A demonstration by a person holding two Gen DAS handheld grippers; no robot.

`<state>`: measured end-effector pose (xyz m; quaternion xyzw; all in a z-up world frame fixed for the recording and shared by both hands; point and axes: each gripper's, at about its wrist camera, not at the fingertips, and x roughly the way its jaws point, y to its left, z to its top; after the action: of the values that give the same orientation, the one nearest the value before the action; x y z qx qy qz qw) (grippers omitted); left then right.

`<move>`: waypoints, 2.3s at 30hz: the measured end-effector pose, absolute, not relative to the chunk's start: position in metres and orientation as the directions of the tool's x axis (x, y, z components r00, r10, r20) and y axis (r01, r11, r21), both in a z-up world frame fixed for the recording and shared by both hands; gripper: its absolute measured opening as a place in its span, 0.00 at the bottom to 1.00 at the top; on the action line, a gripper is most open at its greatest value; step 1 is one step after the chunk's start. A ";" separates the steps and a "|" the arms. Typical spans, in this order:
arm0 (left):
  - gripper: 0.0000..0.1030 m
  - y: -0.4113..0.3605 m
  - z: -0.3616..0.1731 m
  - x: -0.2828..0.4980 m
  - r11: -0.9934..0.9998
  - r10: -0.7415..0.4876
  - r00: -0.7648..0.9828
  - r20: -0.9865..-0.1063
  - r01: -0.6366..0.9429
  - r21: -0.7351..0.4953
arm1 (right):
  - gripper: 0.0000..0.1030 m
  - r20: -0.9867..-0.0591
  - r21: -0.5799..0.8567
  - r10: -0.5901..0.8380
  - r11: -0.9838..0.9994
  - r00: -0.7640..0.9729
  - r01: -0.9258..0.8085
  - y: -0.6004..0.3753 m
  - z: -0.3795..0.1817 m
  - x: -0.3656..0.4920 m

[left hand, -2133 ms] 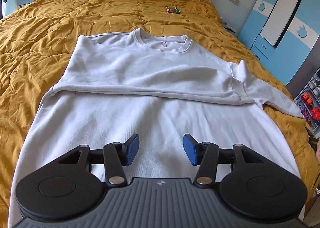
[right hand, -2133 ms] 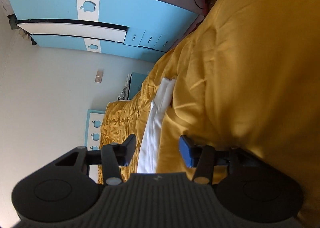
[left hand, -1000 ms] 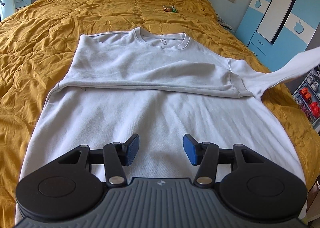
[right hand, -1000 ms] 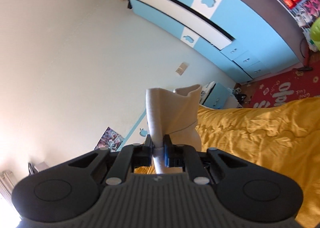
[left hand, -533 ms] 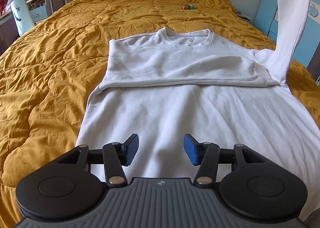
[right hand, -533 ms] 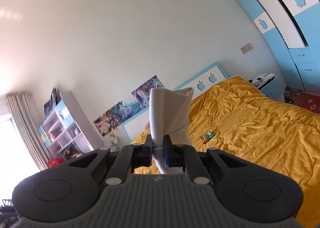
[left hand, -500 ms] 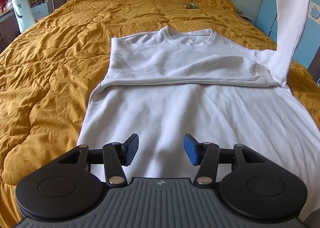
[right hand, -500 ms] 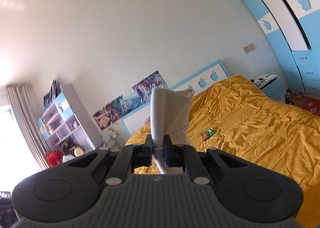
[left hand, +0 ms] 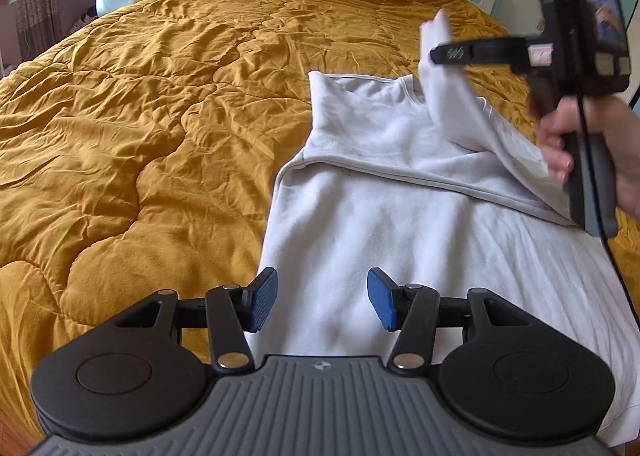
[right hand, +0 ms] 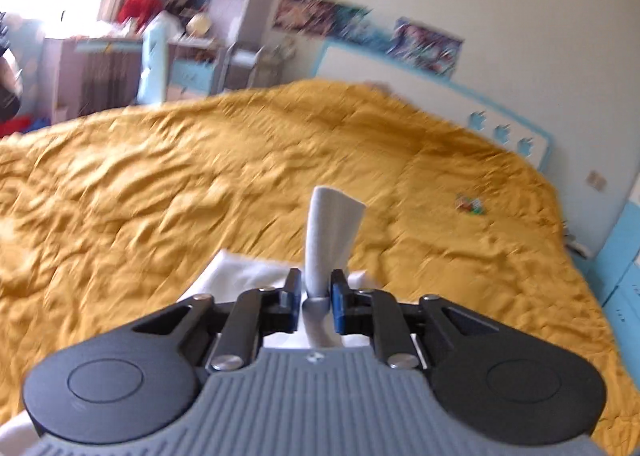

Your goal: Fold small clothes

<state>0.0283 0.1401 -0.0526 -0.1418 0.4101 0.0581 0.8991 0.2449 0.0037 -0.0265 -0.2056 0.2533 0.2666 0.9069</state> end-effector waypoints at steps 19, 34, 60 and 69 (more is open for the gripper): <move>0.59 0.155 -0.062 0.029 0.950 0.021 0.637 -0.770 -0.253 -0.183 | 0.54 -0.630 0.313 0.625 0.748 0.461 -0.585 -0.128 -0.050 0.128; 0.60 0.136 -0.075 0.038 0.968 0.074 0.589 -0.805 -0.237 -0.084 | 0.54 -0.588 -0.323 0.030 0.908 0.808 -0.268 -0.288 -0.079 0.193; 0.60 0.139 -0.077 0.039 0.965 0.075 0.568 -0.820 -0.249 -0.085 | 0.27 -0.654 -0.165 -0.094 0.986 0.750 -0.021 -0.323 -0.127 0.237; 0.61 0.136 -0.079 0.040 0.971 0.084 0.578 -0.812 -0.231 -0.064 | 0.64 -0.599 0.299 0.429 0.903 0.676 -0.308 -0.357 -0.080 0.214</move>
<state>0.0401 0.1358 -0.0792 -0.0815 0.4507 0.0889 0.8845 0.2138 -0.3567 -0.0803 0.0869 0.3477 0.2023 0.9114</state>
